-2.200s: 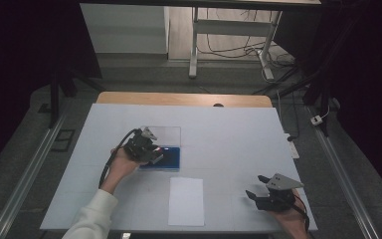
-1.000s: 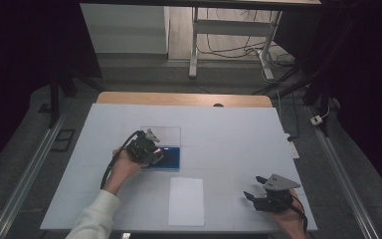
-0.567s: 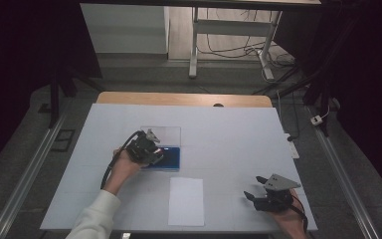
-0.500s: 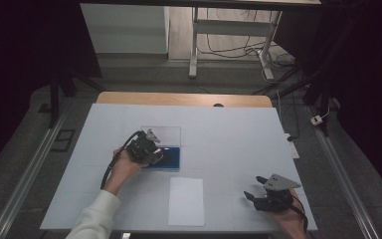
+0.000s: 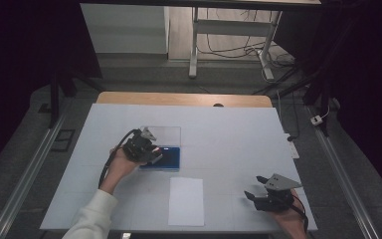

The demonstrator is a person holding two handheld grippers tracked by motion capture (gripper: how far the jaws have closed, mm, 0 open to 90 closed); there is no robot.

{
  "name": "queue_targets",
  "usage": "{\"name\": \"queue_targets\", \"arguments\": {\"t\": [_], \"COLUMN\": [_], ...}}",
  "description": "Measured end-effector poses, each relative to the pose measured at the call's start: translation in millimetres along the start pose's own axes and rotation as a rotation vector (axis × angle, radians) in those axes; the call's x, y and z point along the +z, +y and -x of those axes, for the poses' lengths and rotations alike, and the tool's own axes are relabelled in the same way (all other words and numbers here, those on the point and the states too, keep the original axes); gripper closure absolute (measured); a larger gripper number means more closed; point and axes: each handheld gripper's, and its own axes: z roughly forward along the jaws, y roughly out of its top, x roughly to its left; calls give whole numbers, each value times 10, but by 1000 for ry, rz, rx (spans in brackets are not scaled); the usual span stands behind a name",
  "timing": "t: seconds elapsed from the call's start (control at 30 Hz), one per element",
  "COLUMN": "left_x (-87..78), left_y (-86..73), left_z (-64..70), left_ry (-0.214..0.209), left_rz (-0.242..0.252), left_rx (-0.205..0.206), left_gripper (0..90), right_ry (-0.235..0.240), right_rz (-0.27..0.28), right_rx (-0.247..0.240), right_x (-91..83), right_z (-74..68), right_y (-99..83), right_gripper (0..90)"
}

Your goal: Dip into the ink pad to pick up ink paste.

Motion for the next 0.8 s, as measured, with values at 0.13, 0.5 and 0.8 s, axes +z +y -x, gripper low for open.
{"name": "queue_targets", "arguments": {"t": [0.13, 0.5, 0.8], "left_x": [-89, -245, -303], "left_y": [12, 58, 73], "left_z": [-8, 39, 43], "left_ry": [7, 31, 15], "left_rz": [39, 109, 114], "left_rx": [-6, 17, 10], "left_gripper": [701, 699, 700], "right_ry": [-1, -3, -3], "right_rz": [-1, -6, -6], "right_rx": [0, -3, -3], "right_x": [3, 1, 2], "right_z": [6, 12, 12], "right_y": [-7, -11, -12], "right_gripper": [279, 279, 280]}}
